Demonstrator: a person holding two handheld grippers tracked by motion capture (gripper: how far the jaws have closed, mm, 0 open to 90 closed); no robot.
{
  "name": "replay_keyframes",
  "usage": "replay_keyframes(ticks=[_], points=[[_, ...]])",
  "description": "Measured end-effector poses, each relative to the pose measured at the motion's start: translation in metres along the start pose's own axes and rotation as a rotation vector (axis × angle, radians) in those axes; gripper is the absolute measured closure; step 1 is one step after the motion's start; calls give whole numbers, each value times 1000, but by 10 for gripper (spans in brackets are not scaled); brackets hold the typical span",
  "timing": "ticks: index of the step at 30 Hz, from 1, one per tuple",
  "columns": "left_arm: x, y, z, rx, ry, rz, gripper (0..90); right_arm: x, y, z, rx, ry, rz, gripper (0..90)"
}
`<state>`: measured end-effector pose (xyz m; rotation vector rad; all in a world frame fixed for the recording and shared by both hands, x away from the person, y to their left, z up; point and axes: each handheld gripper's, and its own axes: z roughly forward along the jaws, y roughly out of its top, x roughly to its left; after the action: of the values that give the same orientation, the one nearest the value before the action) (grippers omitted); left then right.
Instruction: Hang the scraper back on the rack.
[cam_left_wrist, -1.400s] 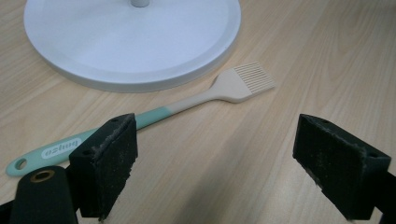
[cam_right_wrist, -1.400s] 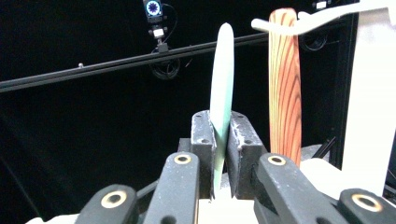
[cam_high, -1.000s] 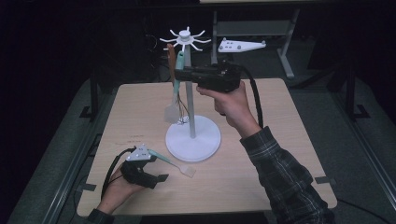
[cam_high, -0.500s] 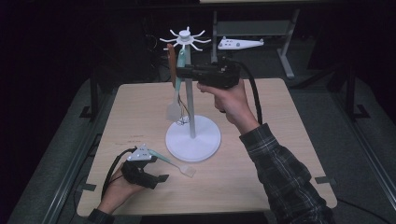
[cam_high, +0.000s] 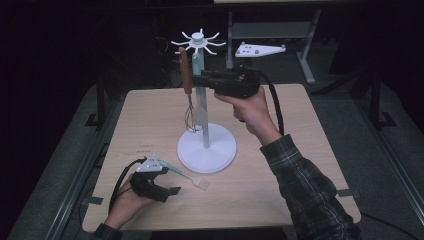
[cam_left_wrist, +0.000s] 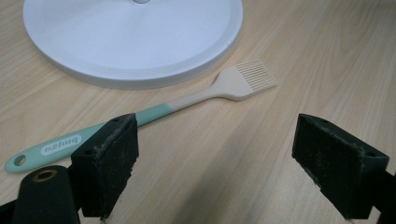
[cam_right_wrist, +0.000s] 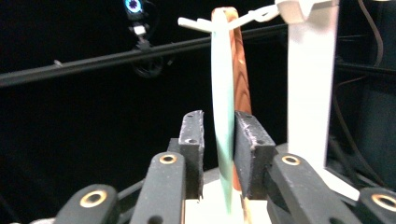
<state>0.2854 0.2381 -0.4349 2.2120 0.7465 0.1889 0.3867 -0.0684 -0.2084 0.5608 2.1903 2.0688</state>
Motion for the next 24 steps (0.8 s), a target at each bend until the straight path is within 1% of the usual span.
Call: replay_keyframes(ticks=[1,5,7,9,11,12,13,14,16,18,20,22,24], points=[[0,0,0,4,1,4,141,2,-1,-2,12,-24,-16,714],[0,0,0,1,0,0,142,5,-5,-6,48,-75,-52,630],[1,0,0,3,-4,-1,142,6,-9,-9,63,-88,-58,586],[1,0,0,8,-4,5,143,6,-14,-12,81,-114,-64,552],[1,0,0,6,-5,5,145,7,-19,-16,96,-133,-62,509],[1,0,0,6,-1,12,146,6,-22,-17,103,-145,-62,492],[1,0,0,1,0,2,147,6,-25,-19,113,-151,-57,478],[1,0,0,2,0,7,150,5,-28,-20,118,-160,-54,460],[1,0,0,0,3,-2,153,4,-33,-23,135,-172,-50,433],[2,0,-1,4,4,1,172,3,-40,-27,152,-189,-45,410],[2,0,-1,-3,11,-6,196,2,-47,-30,169,-198,-51,402],[1,-1,-2,-16,17,-14,234,1,-56,-34,200,-217,-43,384],[2,0,-3,-15,19,-12,275,0,-63,-37,223,-238,-43,375]])
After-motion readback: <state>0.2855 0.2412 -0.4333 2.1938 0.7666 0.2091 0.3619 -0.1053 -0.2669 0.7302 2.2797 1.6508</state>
